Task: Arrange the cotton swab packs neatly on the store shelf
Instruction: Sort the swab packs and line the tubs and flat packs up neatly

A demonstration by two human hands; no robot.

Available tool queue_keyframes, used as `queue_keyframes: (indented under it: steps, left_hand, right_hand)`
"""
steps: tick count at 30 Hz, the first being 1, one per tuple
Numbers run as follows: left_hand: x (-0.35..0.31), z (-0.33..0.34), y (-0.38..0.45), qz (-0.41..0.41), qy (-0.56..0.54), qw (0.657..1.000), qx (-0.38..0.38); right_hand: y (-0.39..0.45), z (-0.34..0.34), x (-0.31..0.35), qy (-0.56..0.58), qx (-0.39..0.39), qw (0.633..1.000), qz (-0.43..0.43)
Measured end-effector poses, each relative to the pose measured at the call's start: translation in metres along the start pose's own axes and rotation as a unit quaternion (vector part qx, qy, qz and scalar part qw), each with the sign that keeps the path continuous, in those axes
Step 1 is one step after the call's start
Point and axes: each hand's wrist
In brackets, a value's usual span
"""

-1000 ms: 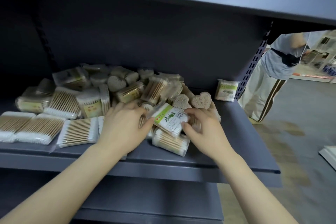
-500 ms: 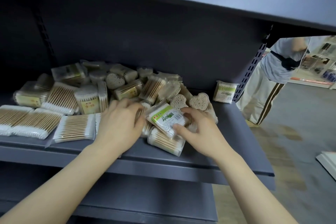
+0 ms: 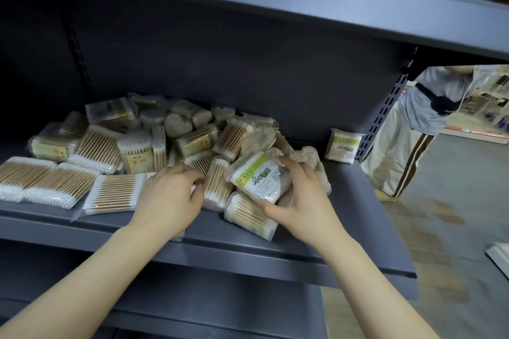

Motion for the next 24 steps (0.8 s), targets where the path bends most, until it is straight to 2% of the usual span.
queue_keyframes:
  steps: [6, 17, 24]
  left_hand:
    - [-0.012, -0.007, 0.005, 0.008, -0.008, 1.0, -0.009]
    - [-0.062, -0.003, 0.014, 0.076, -0.09, 0.993, -0.003]
    - [-0.101, 0.013, 0.015, 0.126, -0.128, 0.983, 0.037]
  right_hand:
    - [-0.009, -0.009, -0.005, 0.021, -0.105, 0.994, -0.037]
    - [-0.028, -0.018, -0.028, 0.034, -0.122, 0.99, 0.057]
    - [-0.04, -0.014, -0.038, 0.067, -0.159, 0.981, 0.088]
Point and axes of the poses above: each hand's wrist, its own y-axis towards the middle knuckle, its own z-axis out of the palm, x = y × z, and after that the axes turned 13 degrees about x, right-handed
